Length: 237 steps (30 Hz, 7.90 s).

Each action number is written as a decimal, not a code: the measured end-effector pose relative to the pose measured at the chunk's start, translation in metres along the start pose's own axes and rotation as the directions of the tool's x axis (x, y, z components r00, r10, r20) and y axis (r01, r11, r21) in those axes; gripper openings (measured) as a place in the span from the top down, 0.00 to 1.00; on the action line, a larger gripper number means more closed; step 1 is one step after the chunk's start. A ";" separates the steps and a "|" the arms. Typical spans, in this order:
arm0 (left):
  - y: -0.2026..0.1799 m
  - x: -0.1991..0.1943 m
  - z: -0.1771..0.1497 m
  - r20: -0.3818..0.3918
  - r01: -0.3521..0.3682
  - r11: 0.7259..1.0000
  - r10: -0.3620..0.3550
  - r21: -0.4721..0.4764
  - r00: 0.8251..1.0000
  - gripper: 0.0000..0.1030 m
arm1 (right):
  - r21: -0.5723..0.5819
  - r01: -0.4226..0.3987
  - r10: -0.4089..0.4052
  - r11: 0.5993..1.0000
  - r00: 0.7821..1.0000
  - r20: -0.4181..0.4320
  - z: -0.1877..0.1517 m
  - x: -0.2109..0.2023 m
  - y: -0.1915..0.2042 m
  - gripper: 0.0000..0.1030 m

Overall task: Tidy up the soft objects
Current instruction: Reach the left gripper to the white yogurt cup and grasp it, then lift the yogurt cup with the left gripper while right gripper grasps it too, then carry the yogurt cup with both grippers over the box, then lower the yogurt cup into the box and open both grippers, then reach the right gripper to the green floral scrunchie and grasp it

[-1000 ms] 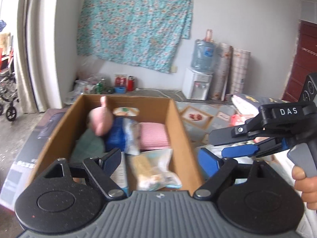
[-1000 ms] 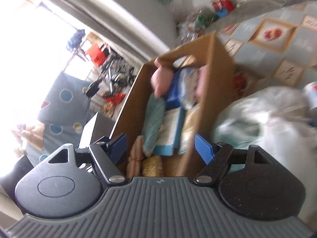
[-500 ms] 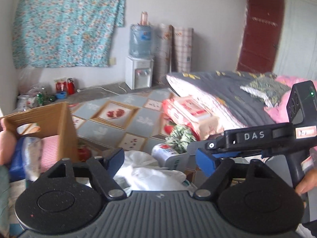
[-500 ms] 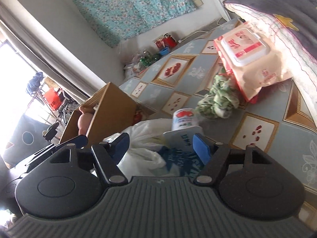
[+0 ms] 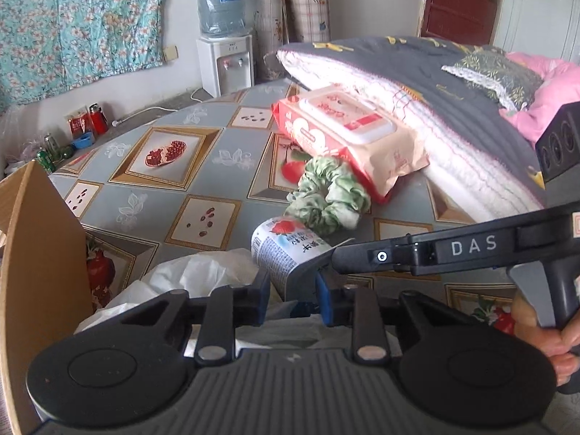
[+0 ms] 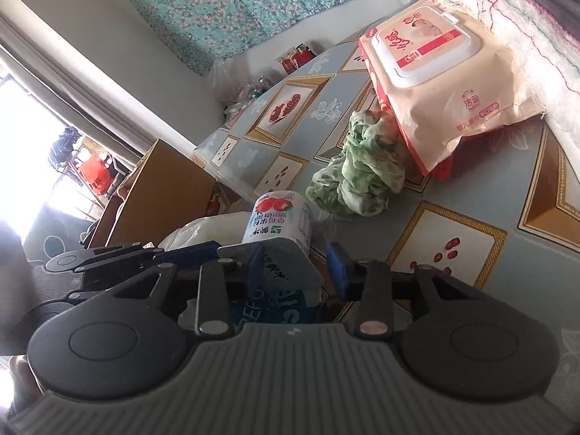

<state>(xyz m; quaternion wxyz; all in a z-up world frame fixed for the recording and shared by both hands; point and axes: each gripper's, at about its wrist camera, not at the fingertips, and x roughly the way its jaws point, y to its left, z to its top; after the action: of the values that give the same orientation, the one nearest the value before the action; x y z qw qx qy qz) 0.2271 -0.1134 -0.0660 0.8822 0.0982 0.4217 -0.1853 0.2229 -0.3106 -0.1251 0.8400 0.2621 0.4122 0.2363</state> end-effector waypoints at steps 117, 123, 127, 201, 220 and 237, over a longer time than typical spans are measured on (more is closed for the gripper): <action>-0.106 -0.024 -0.015 -0.014 0.171 0.981 -0.171 0.088 0.985 0.30 | 0.427 -0.037 0.012 0.904 0.998 0.062 -0.039 -0.089 -0.069 0.56; -0.114 -0.013 -0.020 -0.005 0.107 0.986 -0.107 0.125 0.994 0.30 | 0.409 -0.033 0.021 0.912 0.999 0.034 -0.034 -0.076 -0.067 0.57; -0.116 -0.010 -0.022 -0.017 0.091 0.986 -0.089 0.141 0.996 0.32 | 0.395 -0.034 0.028 0.918 0.999 0.021 -0.031 -0.072 -0.063 0.57; 0.183 -0.168 -0.159 -0.145 -0.169 0.840 0.108 -0.516 0.983 0.50 | -0.262 -0.171 -0.048 0.950 0.748 -0.662 -0.068 0.156 0.337 0.67; 0.191 -0.179 -0.162 -0.160 -0.140 0.814 0.058 -0.564 0.985 0.35 | -0.393 -0.147 -0.152 0.908 0.758 -0.635 -0.063 0.161 0.357 0.51; 0.081 -0.216 -0.091 0.189 -0.138 0.948 0.197 -0.287 0.962 0.20 | -0.268 -0.050 -0.007 0.962 0.978 -0.210 0.008 -0.027 0.244 0.42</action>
<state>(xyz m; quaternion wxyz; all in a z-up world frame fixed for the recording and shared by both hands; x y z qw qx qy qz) 0.0718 0.0430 0.0474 0.9403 -0.0084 0.3350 -0.0592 0.1702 -0.1458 0.0493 0.8173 0.1224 0.4590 0.3261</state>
